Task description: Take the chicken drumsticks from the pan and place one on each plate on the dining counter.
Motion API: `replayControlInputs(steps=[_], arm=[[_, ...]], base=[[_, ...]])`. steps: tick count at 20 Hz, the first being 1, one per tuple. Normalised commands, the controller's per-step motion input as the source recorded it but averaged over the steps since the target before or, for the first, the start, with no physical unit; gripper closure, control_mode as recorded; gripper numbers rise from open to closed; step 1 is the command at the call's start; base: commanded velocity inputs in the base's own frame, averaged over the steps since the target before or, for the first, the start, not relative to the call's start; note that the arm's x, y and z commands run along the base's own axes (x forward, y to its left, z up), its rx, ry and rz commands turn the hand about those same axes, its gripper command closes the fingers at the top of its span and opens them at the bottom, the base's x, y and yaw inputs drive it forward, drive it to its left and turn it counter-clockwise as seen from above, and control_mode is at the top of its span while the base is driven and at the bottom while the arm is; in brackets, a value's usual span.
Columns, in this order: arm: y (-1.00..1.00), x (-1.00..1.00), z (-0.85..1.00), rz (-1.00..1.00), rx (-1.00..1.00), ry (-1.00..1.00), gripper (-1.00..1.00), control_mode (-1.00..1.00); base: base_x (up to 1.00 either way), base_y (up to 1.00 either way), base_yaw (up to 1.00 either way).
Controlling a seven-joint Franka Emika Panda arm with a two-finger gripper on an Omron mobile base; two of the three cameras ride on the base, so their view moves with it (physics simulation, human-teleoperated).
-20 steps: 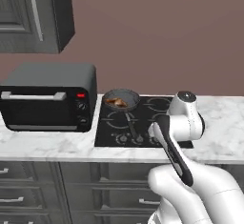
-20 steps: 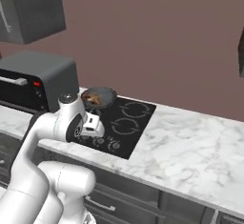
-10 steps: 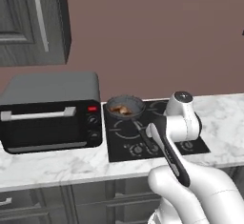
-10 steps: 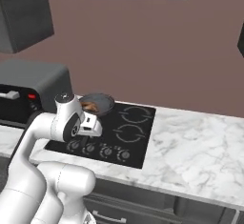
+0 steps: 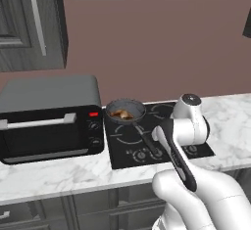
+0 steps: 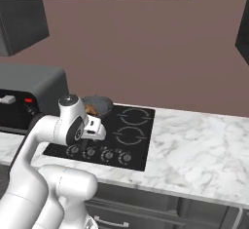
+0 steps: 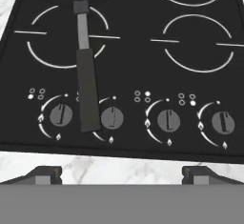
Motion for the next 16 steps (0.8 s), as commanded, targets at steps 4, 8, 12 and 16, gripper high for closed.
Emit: replayControlInputs(steps=[4,8,12,16], arm=[[0.13,0.28,0.15,0.13,0.01,-0.01,-1.00,-1.00],[0.06,0.42,0.39,0.50,0.08,-0.01,-1.00,-1.00],[0.14,0.50,0.37,0.69,0.08,-0.05,-1.00,-1.00],[0.40,0.60,0.25,0.51,-0.01,-0.15,-1.00,-1.00]], base=[[0.00,0.00,0.00],[0.00,0.00,0.00],[0.00,0.00,0.00],[0.00,0.00,0.00]])
